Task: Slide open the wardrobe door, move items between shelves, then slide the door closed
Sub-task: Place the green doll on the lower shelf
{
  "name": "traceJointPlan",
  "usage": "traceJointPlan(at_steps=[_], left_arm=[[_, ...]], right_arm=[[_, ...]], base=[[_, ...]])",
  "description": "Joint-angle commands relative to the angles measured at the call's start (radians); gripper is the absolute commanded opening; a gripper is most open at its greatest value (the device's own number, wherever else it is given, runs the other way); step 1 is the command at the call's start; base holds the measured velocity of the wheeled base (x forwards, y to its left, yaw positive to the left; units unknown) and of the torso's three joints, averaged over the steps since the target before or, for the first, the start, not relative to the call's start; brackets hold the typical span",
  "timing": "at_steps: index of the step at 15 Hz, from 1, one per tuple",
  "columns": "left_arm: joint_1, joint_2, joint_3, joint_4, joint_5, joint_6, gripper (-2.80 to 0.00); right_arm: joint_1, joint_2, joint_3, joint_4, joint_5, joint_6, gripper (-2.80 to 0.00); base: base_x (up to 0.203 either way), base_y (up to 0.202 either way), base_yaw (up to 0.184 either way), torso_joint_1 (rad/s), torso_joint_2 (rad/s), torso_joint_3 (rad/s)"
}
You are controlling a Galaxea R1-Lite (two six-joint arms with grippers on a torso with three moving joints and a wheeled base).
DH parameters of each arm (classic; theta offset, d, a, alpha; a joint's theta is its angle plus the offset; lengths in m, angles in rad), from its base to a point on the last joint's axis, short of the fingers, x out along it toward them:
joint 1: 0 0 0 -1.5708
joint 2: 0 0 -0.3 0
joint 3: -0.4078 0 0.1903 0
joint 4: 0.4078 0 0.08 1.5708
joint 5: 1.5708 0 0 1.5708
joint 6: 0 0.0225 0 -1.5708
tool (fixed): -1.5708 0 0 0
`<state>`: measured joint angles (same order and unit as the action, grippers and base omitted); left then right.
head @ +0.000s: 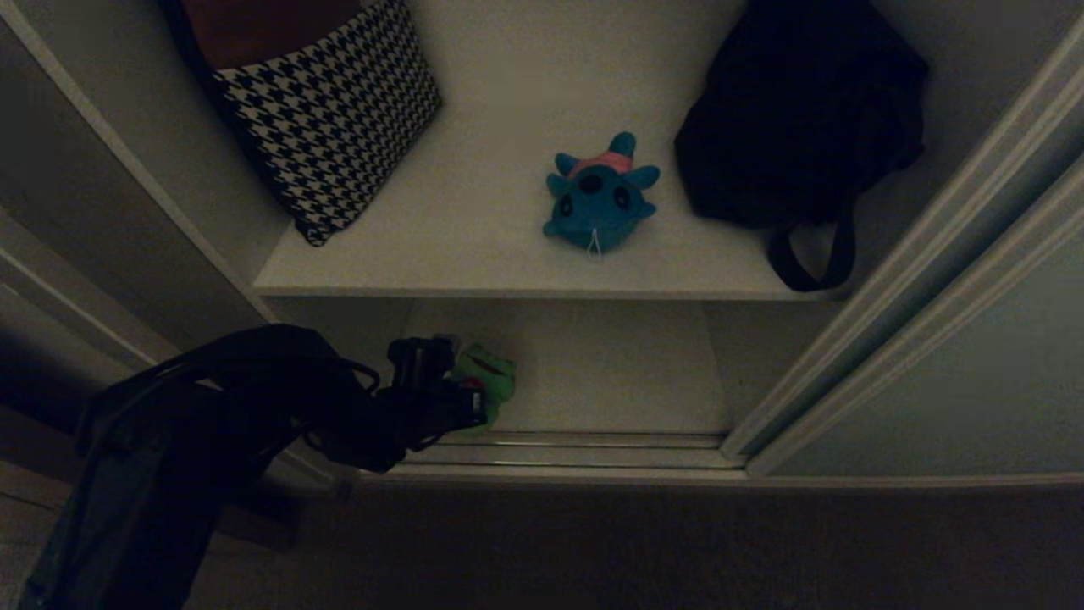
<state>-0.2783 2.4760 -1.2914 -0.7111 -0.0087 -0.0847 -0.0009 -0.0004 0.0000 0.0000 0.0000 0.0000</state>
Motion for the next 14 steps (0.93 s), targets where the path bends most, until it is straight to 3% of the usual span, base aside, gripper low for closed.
traceJointPlan(at_steps=[1,8,14], left_arm=[[0.023,0.063,-0.056,-0.005,-0.019,0.008,-2.8],[0.068,0.215,-0.261,-0.131,-0.051,0.081,-2.8],[0.072,0.361,-0.499,-0.154,-0.048,0.137,-2.8]], right_arm=[[-0.001,-0.001,0.0,0.0,0.0,0.0,-2.8],[0.001,0.0,0.0,0.0,0.0,0.0,-2.8],[0.0,-0.001,0.0,0.0,0.0,0.0,-2.8]], base=[[0.0,0.0,0.0,0.0,0.0,0.0],[0.0,0.0,0.0,0.0,0.0,0.0],[0.0,0.0,0.0,0.0,0.0,0.0]])
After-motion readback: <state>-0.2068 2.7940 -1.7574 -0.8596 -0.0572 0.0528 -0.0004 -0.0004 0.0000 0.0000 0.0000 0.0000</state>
